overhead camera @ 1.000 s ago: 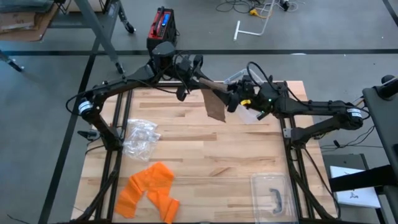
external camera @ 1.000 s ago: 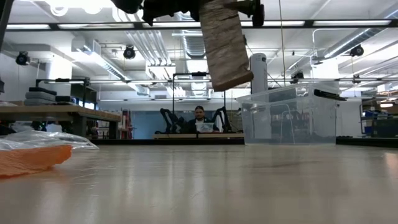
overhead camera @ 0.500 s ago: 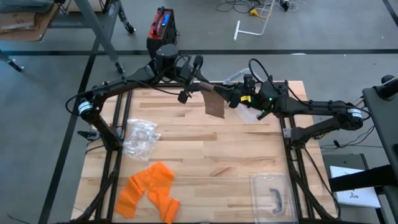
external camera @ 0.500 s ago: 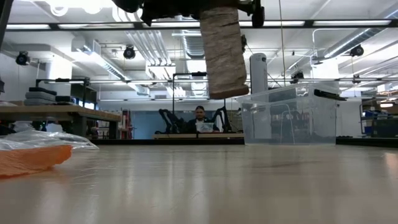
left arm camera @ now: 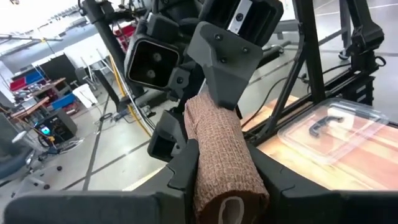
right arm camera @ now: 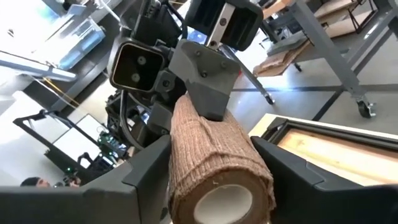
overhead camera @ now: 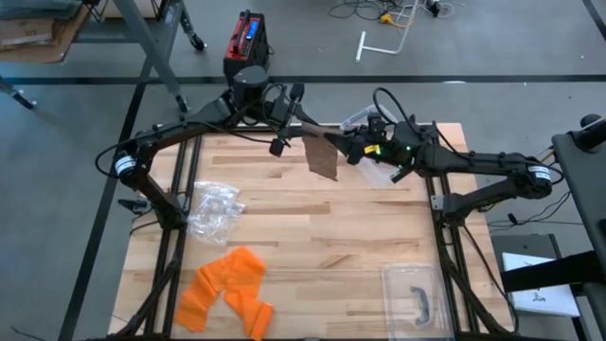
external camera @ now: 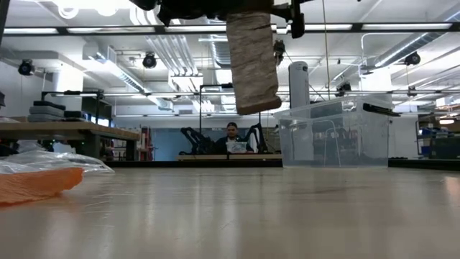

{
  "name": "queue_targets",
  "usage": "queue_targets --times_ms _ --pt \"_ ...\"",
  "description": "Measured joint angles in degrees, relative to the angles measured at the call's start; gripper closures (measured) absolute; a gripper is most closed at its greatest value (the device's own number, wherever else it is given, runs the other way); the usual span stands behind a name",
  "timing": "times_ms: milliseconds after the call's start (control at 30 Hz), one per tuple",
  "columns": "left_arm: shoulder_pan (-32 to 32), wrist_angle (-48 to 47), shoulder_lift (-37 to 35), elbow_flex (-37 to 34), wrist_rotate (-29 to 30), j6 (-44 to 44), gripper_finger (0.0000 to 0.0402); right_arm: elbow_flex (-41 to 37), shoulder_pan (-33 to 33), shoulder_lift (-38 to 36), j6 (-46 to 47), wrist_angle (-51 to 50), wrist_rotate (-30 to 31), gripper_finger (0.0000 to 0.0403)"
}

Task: Roll bandage
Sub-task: Roll the brown bandage

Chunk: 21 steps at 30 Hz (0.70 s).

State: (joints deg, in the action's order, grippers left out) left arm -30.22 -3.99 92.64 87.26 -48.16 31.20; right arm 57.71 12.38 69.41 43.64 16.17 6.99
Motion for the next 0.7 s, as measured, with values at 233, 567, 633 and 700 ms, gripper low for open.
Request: queue_targets --times_ms 233,567,633,700 --pt "-0.07 -0.24 -0.07 0.00 -0.02 -1.70 0.0291 0.00 0.03 1.06 -0.71 2.51 0.78 0.0228" --pt "-1.42 -1.29 -1.73 0.00 2.75 -15.24 0.0209 0.00 -0.07 1.32 -7.27 2.67 4.70 0.0266" --pt "-2.44 -1.37 -2.57 0.00 2.25 -17.66 0.0183 0.01 -0.30 0.98 -8.29 3.67 5.09 0.0267" --pt "-3.07 -0.99 -2.75 0.02 0.93 -20.04 0.0157 0.02 -0.44 0.63 -9.82 3.76 5.06 0.0267"
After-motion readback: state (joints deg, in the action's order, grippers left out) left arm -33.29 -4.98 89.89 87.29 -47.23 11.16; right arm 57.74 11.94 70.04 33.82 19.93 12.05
